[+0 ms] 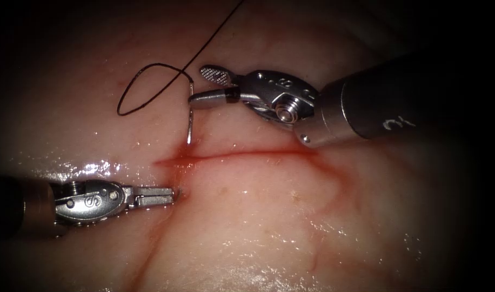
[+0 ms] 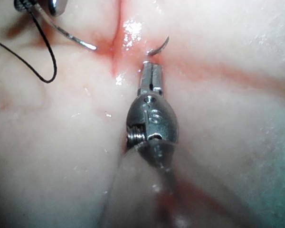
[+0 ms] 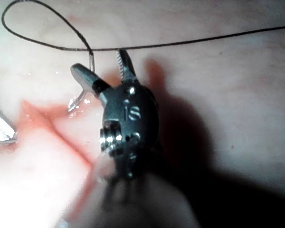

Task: Wound Closure
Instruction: Throw the needle through the top side of the wound

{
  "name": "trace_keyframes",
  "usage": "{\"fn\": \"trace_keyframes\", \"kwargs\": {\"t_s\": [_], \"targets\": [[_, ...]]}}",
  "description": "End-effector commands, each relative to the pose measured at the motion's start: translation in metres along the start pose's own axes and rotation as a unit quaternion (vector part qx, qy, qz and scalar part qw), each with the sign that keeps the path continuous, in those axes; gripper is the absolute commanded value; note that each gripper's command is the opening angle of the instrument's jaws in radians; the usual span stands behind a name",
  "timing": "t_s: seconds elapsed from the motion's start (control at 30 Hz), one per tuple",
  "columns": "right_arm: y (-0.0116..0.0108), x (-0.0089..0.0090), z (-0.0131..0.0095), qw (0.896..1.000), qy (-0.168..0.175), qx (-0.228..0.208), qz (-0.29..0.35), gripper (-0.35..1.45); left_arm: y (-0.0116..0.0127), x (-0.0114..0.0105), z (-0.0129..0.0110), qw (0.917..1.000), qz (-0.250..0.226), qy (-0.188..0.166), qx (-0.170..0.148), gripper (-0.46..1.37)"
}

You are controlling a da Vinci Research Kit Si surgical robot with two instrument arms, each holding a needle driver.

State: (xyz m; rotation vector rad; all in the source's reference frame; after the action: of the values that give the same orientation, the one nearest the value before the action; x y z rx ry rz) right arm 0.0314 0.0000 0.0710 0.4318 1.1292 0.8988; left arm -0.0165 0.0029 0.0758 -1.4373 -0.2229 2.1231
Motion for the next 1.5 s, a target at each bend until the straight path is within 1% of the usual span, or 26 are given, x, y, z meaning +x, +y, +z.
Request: {"fn": "trace_keyframes", "kwargs": {"t_s": [0.03, 0.17, 0.23, 0.33, 0.43, 0.57, 0.6, 0.63, 0.67, 0.7, 0.73, 0.87, 0.97, 1.03, 1.07, 1.1, 1.13, 1.17, 1.2, 1.27, 1.33, 1.37, 1.4, 1.5], "targets": [[-0.0004, -0.0001, 0.0004, 1.0, 0.0, -0.001, 0.015, 0.99, 0.0, 0.0, 0.0, 1.0, 0.0, 0.0, -0.005, -0.35], [-0.001, -0.0003, 0.0014, 0.999, 0.0, -0.006, 0.044, 0.97, 0.0, 0.0, -0.0001, 1.0, 0.0, 0.0, -0.006, -0.35], [-0.0011, -0.0006, 0.0015, 0.999, -0.001, -0.006, 0.043, 0.94, 0.0, 0.0, -0.0001, 1.0, 0.0, 0.0, -0.006, -0.35], [-0.0012, -0.0011, 0.0015, 0.999, -0.011, -0.006, 0.04, 0.9, -0.0001, 0.0001, -0.0001, 1.0, 0.0, 0.0, -0.006, -0.35], [-0.0013, -0.0019, 0.0014, 0.999, -0.023, -0.005, 0.044, 0.9, -0.0001, 0.0001, -0.0002, 1.0, 0.0, 0.0, -0.006, -0.35], [-0.0016, -0.0023, 0.0014, 0.998, -0.022, -0.004, 0.054, 0.9, -0.0001, 0.0001, -0.0001, 1.0, 0.0, 0.0, -0.006, -0.35], [-0.0016, -0.0024, 0.0014, 0.998, -0.022, -0.003, 0.06, 0.85, -0.0001, 0.0001, -0.0001, 1.0, 0.0, 0.0, -0.006, -0.35], [-0.0017, -0.0024, 0.0014, 0.998, -0.022, -0.003, 0.066, 0.36, -0.0001, 0.0001, 0.0, 1.0, 0.0, 0.0, -0.005, -0.35], [-0.0017, -0.0024, 0.0014, 0.998, -0.022, -0.003, 0.066, 0.21, -0.0001, 0.0001, 0.0, 1.0, 0.0, 0.0, -0.005, -0.35], [-0.0017, -0.0024, 0.0014, 0.997, -0.022, -0.003, 0.072, -0.31, 0.0, 0.0001, 0.0, 1.0, 0.0, 0.0, -0.005, -0.35], [-0.0017, -0.0023, 0.0015, 0.997, -0.022, -0.003, 0.075, -0.35, 0.0, 0.0001, 0.0, 1.0, 0.0, 0.0, -0.005, -0.35], [-0.0016, -0.0023, 0.0016, 0.996, -0.025, 0.001, 0.087, -0.35, -0.0001, 0.0001, 0.0, 1.0, 0.0, 0.0, -0.006, -0.35], [-0.0014, -0.0021, 0.0014, 0.996, -0.035, 0.0, 0.087, -0.35, -0.0001, 0.0001, 0.0, 1.0, 0.0, -0.002, -0.005, -0.35], [-0.0011, -0.0018, 0.0012, 0.999, -0.028, 0.002, 0.033, -0.35, -0.0001, 0.0002, 0.0, 1.0, -0.001, 0.0, -0.004, -0.35], [-0.001, -0.0017, 0.0012, 1.0, -0.024, 0.002, 0.018, -0.35, -0.0001, 0.0002, 0.0, 1.0, -0.001, -0.001, -0.003, -0.35], [-0.0009, -0.0015, 0.0012, 1.0, -0.017, 0.002, -0.004, -0.35, -0.0001, 0.0002, -0.0001, 1.0, -0.001, 0.001, -0.003, -0.35], [-0.0006, -0.0011, 0.0011, 0.999, -0.007, 0.002, -0.041, -0.35, -0.0002, 0.0003, -0.0001, 1.0, -0.002, 0.001, -0.003, -0.35], [-0.0005, -0.0011, 0.0011, 0.999, -0.004, 0.002, -0.047, -0.35, -0.0002, 0.0004, -0.0001, 1.0, -0.002, 0.002, -0.002, -0.35], [-0.0004, -0.0009, 0.0011, 0.998, 0.0, 0.001, -0.066, -0.35, -0.0002, 0.0004, -0.0001, 1.0, -0.002, 0.003, -0.001, -0.35], [-0.0001, -0.0006, 0.0011, 0.993, 0.001, 0.001, -0.118, -0.35, -0.0002, 0.0006, -0.0002, 1.0, -0.003, 0.005, -0.001, -0.35], [0.0, -0.0004, 0.0012, 0.989, 0.001, -0.004, -0.147, -0.35, -0.0002, 0.0007, -0.0002, 1.0, -0.003, 0.005, -0.001, -0.35], [0.0003, -0.0001, 0.0014, 0.983, 0.005, -0.007, -0.183, -0.35, -0.0001, 0.0009, -0.0003, 1.0, -0.004, 0.006, 0.001, -0.35], [0.0003, 0.0, 0.0014, 0.982, 0.006, -0.008, -0.189, -0.35, -0.0001, 0.0009, -0.0003, 1.0, -0.004, 0.007, 0.001, -0.35], [0.0008, 0.0007, 0.0015, 0.968, 0.021, -0.016, -0.249, -0.35, -0.0001, 0.0012, -0.0004, 0.9999, -0.006, 0.008, 0.002, -0.35]]}}
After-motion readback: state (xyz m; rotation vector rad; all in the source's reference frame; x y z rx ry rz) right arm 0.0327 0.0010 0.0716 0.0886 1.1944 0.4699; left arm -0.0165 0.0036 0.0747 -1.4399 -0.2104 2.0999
